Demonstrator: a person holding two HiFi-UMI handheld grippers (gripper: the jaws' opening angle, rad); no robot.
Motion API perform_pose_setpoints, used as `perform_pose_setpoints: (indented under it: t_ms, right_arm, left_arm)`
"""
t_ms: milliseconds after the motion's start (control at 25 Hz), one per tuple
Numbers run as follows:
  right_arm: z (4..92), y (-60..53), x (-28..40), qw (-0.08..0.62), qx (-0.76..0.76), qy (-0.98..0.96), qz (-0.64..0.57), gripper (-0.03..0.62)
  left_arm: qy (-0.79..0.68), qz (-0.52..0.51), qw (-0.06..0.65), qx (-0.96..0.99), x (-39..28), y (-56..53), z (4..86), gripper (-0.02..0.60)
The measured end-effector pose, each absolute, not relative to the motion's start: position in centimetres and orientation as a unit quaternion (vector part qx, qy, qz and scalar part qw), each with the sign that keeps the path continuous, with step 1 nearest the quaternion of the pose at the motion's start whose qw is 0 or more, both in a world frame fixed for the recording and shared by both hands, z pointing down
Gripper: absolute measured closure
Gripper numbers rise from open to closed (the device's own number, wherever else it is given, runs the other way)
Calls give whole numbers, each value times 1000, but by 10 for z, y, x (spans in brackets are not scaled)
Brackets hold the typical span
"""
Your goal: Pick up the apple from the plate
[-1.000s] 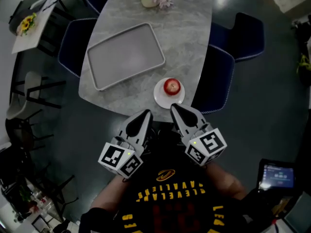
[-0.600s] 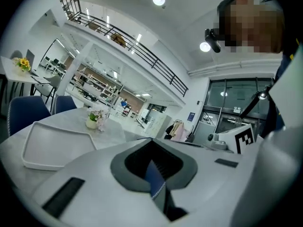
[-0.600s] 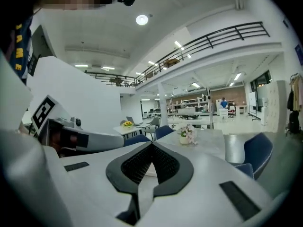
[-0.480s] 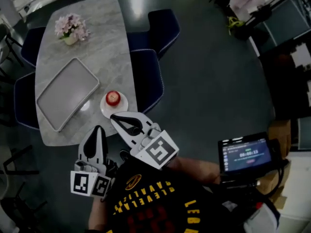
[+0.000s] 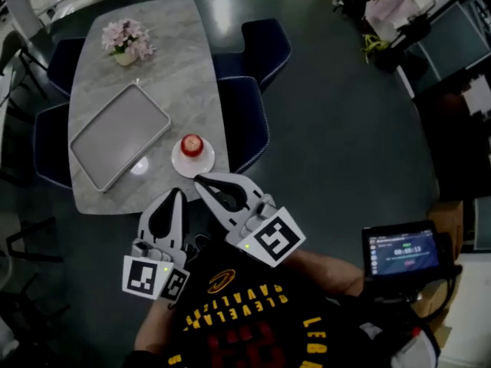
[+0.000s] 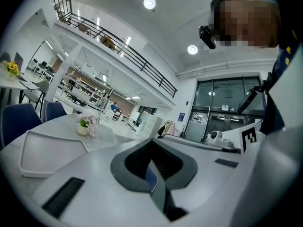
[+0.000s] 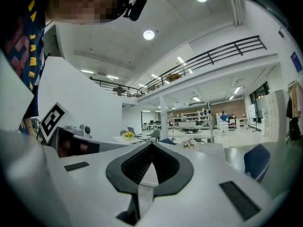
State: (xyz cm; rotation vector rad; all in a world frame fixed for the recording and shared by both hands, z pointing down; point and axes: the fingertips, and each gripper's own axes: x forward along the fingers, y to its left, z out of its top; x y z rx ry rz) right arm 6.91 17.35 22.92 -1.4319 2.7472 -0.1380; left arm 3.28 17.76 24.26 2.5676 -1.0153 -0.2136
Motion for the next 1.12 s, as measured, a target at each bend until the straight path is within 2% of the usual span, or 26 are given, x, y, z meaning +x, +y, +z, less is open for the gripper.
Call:
perform_pose_setpoints:
  t_ms: [320,520,1120]
  right_arm:
    - [227,192,57,-13,-421,907,-19,589]
    - [230,196,30,-23,-408,913,-6,589]
    - [220,199,25,-24,-406,913,18,589]
  left_arm:
    - [-415,-69,128,898,14,200,222,580]
    - [-425,-70,122,894,-15,206,233,580]
    - [-422,-81,105,897,-16,207,222,580]
